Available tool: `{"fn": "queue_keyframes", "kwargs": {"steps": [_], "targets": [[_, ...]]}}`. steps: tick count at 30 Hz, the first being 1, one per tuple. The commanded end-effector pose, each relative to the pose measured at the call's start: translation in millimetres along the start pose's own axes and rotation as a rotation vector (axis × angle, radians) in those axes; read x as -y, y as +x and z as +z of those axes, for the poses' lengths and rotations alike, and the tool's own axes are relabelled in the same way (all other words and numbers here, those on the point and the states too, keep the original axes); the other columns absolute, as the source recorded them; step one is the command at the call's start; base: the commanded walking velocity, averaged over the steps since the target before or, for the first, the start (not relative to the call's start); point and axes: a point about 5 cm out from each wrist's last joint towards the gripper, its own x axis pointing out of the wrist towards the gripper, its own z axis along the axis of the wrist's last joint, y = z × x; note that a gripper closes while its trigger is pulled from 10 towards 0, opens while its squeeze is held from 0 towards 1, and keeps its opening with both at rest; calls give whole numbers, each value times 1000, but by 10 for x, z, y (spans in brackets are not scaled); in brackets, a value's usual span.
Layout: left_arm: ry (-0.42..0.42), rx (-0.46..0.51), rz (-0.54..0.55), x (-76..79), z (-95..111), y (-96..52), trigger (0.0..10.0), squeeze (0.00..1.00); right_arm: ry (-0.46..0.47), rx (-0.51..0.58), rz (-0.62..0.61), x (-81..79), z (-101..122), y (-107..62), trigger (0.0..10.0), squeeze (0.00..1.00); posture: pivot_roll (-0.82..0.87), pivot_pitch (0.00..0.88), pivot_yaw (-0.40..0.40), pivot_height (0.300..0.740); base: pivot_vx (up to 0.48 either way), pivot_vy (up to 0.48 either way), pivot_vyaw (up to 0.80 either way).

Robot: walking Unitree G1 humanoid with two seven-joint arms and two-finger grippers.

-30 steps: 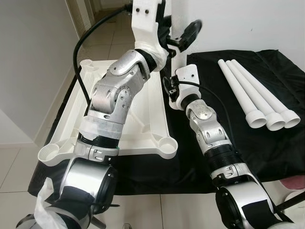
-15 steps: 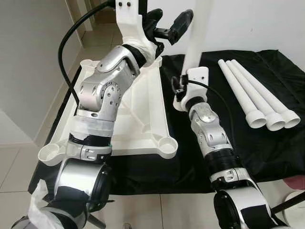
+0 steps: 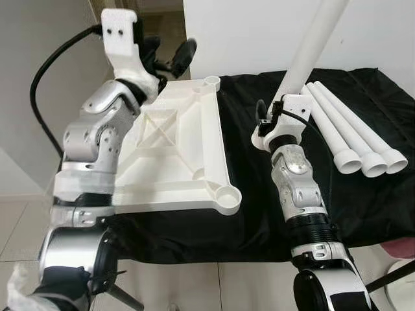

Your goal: Building children table

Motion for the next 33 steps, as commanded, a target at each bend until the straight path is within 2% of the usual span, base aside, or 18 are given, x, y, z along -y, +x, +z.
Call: {"fn": "queue_keyframes", "kwargs": {"steps": [1, 4, 9, 12, 14, 18, 22, 27, 29, 31, 32, 33], "targets": [[52, -11, 19, -39, -70, -74, 10000, 0, 15, 29, 2, 14, 21, -42, 10000, 0, -52, 0, 69, 740, 0, 0, 0], [73, -31, 54, -81, -190, -156, 10000, 0, 17, 37, 0, 37, 17, -79, 10000, 0, -53, 0, 67, 740, 0, 0, 0], [77, -47, 67, -96, -255, -196, 10000, 0, 18, 40, 1, 45, 15, -92, 10000, 0, -52, 0, 66, 740, 0, 0, 0], [151, -167, 72, -128, -606, -373, 10000, 0, 9, 26, 8, 76, -27, -145, 10000, 0, -50, 0, 68, 740, 0, 0, 0], [179, -222, 56, -133, -757, -476, 10000, 0, -1, 20, 6, 88, -42, -163, 10000, 0, -52, 0, 71, 740, 0, 0, 0], [185, -246, 44, -124, -836, -546, 10000, 0, -7, 17, 3, 95, -45, -171, 10000, 0, -54, 0, 73, 740, 0, 0, 0], [183, -252, 86, -168, -943, -684, 10000, 0, -1, 31, -14, 106, -30, -200, 10000, 0, -58, 0, 92, 740, 0, 0, 0], [193, -266, 104, -188, -1018, -781, 10000, 0, 5, 41, -19, 114, -26, -229, 10000, 0, -58, 0, 93, 740, 0, 0, 0], [186, -318, 61, -170, -1148, -960, 10000, 0, 2, 39, -18, 136, -45, -277, 10000, 0, -53, 7, 91, 740, 0, 0, 0], [186, -318, 61, -170, -1148, -960, 10000, 0, 2, 39, -18, 136, -45, -277, 10000, 0, -53, 7, 91, 740, 0, 0, 0], [180, -364, 22, -157, -1235, -1069, 10000, 0, -6, 33, -16, 152, -60, -298, 10000, 0, -52, 8, 92, 740, 0, 0, 0], [180, -364, 22, -157, -1235, -1069, 10000, 0, -6, 33, -16, 152, -60, -298, 10000, 0, -52, 8, 92, 740, 0, 0, 0]]}}
